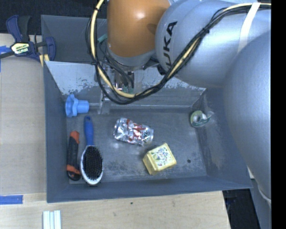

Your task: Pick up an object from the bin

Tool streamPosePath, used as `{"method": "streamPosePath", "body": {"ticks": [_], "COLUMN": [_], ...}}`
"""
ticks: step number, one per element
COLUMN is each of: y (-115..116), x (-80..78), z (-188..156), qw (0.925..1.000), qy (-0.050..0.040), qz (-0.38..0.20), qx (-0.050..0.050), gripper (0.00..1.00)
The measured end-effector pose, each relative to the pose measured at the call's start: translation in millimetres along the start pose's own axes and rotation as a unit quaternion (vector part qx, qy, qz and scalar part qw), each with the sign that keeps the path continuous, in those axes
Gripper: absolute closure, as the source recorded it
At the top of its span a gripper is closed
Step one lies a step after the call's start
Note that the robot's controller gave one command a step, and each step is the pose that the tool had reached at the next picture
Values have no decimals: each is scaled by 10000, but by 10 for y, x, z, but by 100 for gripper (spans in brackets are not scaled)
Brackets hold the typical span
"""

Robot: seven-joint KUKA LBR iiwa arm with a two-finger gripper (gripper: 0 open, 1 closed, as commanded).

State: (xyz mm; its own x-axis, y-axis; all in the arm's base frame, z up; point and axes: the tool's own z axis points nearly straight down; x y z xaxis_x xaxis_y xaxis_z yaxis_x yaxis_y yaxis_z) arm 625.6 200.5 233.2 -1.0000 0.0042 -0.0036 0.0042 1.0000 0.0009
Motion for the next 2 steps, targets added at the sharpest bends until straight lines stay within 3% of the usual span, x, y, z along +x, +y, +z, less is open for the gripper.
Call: {"method": "streamPosePath", "body": {"ticks": [1, 2], "y": [0, 163], "x": [0, 148], "z": [0, -749], "qw": [10000, 9948], "qy": [0, -9], "qz": [0, -1020], "qx": [0, -1], "gripper": [0, 0]}}
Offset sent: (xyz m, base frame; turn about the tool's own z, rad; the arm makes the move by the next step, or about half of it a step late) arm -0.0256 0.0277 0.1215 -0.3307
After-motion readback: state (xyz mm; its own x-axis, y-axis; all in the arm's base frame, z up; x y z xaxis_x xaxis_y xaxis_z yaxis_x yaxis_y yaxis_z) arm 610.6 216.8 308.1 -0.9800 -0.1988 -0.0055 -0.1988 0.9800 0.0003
